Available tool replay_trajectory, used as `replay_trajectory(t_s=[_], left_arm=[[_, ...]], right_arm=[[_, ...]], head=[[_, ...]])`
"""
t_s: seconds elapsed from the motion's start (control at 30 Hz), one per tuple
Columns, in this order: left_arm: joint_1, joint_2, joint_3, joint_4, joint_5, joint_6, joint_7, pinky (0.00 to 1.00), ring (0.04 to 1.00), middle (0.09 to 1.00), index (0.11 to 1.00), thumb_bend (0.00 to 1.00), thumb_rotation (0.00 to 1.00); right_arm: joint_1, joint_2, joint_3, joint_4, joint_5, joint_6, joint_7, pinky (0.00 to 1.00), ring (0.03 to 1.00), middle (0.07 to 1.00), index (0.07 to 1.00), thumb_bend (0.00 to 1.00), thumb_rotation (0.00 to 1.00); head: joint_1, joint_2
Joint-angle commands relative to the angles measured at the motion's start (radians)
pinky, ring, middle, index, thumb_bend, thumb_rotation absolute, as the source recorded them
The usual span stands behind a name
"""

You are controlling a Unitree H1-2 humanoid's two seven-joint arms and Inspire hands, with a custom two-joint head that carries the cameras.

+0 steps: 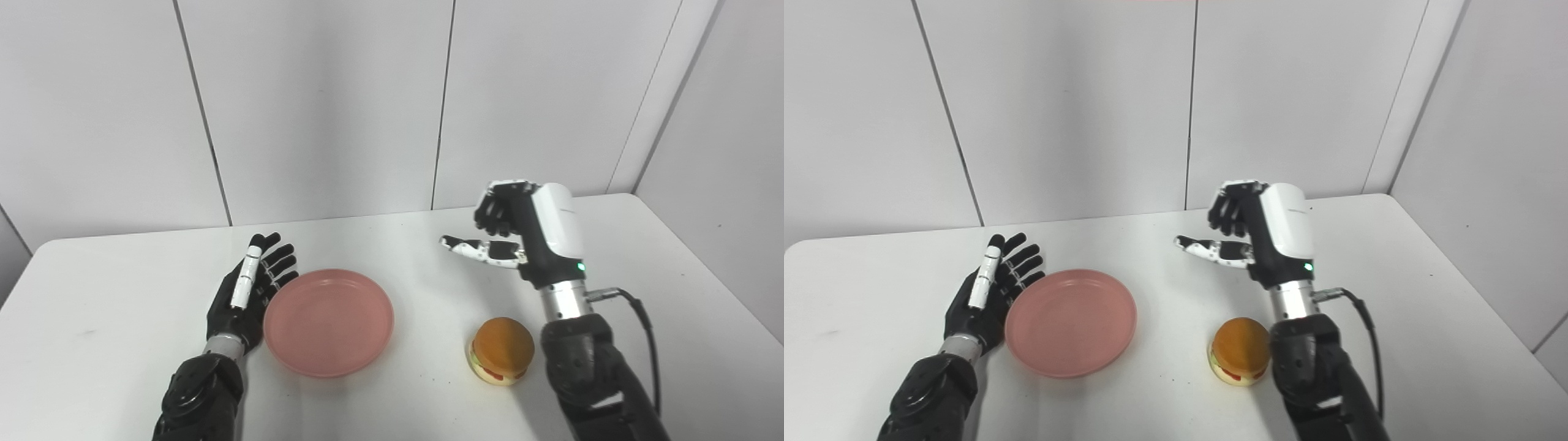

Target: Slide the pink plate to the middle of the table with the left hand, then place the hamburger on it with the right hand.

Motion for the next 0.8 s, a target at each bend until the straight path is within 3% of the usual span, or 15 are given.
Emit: replay_trajectory(t_s=[0.0,0.23,0.4,0.47,0.53,0.6,0.77], left_arm=[[0.002,-0.010,-0.005,0.026,0.010,0.018,0.017,0.75,0.793,0.749,0.766,0.68,0.70],[0.008,-0.012,0.004,0.020,0.002,0.031,0.020,0.77,0.804,0.767,0.770,0.69,0.69],[0.004,-0.008,0.001,0.036,0.001,0.019,0.011,0.76,0.795,0.760,0.770,0.70,0.69],[0.002,-0.006,0.001,0.040,0.000,0.019,0.009,0.75,0.786,0.756,0.774,0.70,0.69],[0.001,-0.005,0.001,0.043,-0.001,0.019,0.007,0.76,0.785,0.753,0.776,0.69,0.69],[0.002,-0.004,0.002,0.041,-0.001,0.021,0.009,0.76,0.788,0.754,0.774,0.69,0.69],[0.003,-0.004,0.008,0.028,-0.005,0.032,0.015,0.74,0.780,0.751,0.769,0.71,0.69]], right_arm=[[-0.029,-0.013,-0.003,0.002,-0.009,-0.045,-0.017,0.07,0.103,0.155,0.168,0.56,0.23],[0.012,-0.047,-0.015,-0.001,-0.025,-0.031,0.011,0.08,0.122,0.184,0.204,0.60,0.28],[0.091,-0.092,-0.041,-0.018,-0.003,-0.087,-0.011,0.14,0.184,0.256,0.280,0.66,0.32],[0.123,-0.099,-0.050,-0.030,0.002,-0.117,-0.030,0.18,0.221,0.296,0.328,0.67,0.29],[0.142,-0.100,-0.057,-0.044,-0.001,-0.128,-0.032,0.21,0.254,0.339,0.443,0.55,0.19],[0.170,-0.111,-0.057,-0.086,-0.041,-0.100,-0.004,0.29,0.359,0.450,0.480,0.52,0.17],[0.244,-0.111,-0.072,-0.197,-0.107,-0.010,0.096,0.41,0.491,0.569,0.494,0.51,0.17]], head=[[-0.001,-0.001],[-0.007,0.004],[-0.007,0.009],[-0.009,0.009],[-0.011,0.010],[-0.013,0.011],[-0.017,0.015]])
